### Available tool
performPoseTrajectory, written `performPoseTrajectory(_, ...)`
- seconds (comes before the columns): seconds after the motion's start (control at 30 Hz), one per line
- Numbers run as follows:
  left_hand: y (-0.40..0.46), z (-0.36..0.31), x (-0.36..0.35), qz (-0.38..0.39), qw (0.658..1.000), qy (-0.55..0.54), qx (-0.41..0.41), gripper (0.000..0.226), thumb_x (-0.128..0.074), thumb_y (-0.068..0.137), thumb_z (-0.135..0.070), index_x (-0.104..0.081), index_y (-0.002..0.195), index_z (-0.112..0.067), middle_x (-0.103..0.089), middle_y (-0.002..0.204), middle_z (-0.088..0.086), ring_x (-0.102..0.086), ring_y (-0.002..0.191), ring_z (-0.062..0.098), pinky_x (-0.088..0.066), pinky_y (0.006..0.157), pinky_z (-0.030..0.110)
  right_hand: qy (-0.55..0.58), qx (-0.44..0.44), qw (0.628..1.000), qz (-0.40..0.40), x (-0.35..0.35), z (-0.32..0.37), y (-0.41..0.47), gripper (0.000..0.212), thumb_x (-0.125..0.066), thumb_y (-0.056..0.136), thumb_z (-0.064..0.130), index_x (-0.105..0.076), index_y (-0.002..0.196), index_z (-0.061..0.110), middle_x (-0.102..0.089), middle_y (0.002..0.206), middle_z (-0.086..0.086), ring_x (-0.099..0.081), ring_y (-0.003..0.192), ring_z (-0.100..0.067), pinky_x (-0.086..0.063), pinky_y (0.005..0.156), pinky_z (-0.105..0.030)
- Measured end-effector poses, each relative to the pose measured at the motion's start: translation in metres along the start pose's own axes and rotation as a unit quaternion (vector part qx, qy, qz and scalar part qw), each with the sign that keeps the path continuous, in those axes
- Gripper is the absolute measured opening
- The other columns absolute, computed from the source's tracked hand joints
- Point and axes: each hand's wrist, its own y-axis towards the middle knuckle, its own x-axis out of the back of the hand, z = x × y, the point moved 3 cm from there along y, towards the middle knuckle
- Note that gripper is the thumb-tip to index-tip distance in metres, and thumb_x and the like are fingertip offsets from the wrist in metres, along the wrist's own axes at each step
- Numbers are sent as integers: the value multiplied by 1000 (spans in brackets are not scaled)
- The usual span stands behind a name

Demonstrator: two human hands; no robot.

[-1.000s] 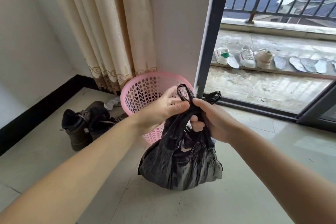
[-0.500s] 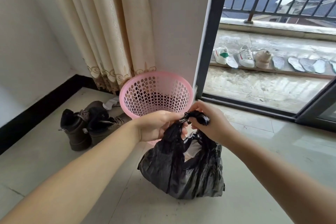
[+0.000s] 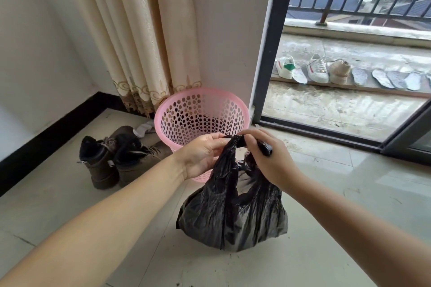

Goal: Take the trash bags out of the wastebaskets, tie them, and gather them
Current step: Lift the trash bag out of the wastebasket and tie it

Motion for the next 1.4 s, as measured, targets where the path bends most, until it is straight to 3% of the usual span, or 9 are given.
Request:
performPoseTrajectory(0.17,-2,-7,11,-18,974,-210,-80,28,-54,82,-5,-59,56,-13,-51,59,2,-50,71,15,-44,93,34,-89,-171,980,49,3,-38,5,48,-25,100,41,-49,136,22,-53,132,-4,-44,127,-20,-38,105,-35)
performPoseTrajectory(0.27,-13,4,29,-49,986,-155,-47,41,-53,84,-9,-49,44,-18,-33,36,-4,-38,43,10,-58,72,31,-238,-224,934,145,12,-76,-12,52,-19,101,43,-51,134,18,-50,139,-8,-36,133,-26,-32,111,-42)
performPoseTrajectory(0.37,-24,29,58,-95,995,0,27,37,-56,89,-15,-52,52,-19,-20,35,-8,-20,36,8,-38,46,21,-362,-214,879,225,14,-100,-31,53,-15,101,43,-57,124,19,-57,128,-6,-44,128,-26,-39,104,-41)
performPoseTrajectory(0.47,-36,60,92,-163,978,97,93,34,-54,94,-18,-40,62,-17,-16,39,-7,-13,38,9,-20,44,22,-434,-221,829,276,17,-126,-47,51,-17,102,40,-58,91,12,-58,77,-5,-65,84,-28,-47,65,-31)
performPoseTrajectory(0.77,-72,97,159,-253,943,129,172,42,-56,94,-21,-29,62,-18,-16,38,-6,-13,35,9,-14,48,24,-533,-268,730,332,42,-171,-89,49,-15,103,34,-61,104,18,-65,102,-3,-64,90,-23,-40,65,-26)
performPoseTrajectory(0.87,-66,86,156,-240,941,175,163,38,-56,93,-23,-35,62,-17,-19,41,-6,-14,37,9,-17,46,22,-433,-356,784,268,39,-173,-84,35,-23,103,32,-51,90,16,-61,93,-8,-58,79,-25,-39,61,-27)
performPoseTrajectory(1.0,-52,51,122,-103,911,380,124,30,-60,91,-24,-48,64,-16,-37,51,-6,-31,49,10,-30,48,20,19,-525,846,93,43,-148,-52,35,-44,98,35,-51,78,7,-56,71,-9,-59,64,-21,-47,53,-27)
performPoseTrajectory(1.17,-34,5,39,55,865,493,73,19,-58,85,-10,-68,92,-25,-63,107,0,-57,97,15,-45,87,31,177,-422,887,65,38,-90,-7,33,-57,91,34,-61,89,1,-68,82,-13,-67,77,-20,-59,67,-28)
performPoseTrajectory(1.4,-18,-19,-24,2,747,655,-113,45,-44,79,7,-57,108,-25,-63,91,1,-52,70,12,-42,64,29,298,-326,886,142,5,-35,12,27,-58,87,34,-61,82,8,-69,69,0,-67,68,-11,-56,73,-26)
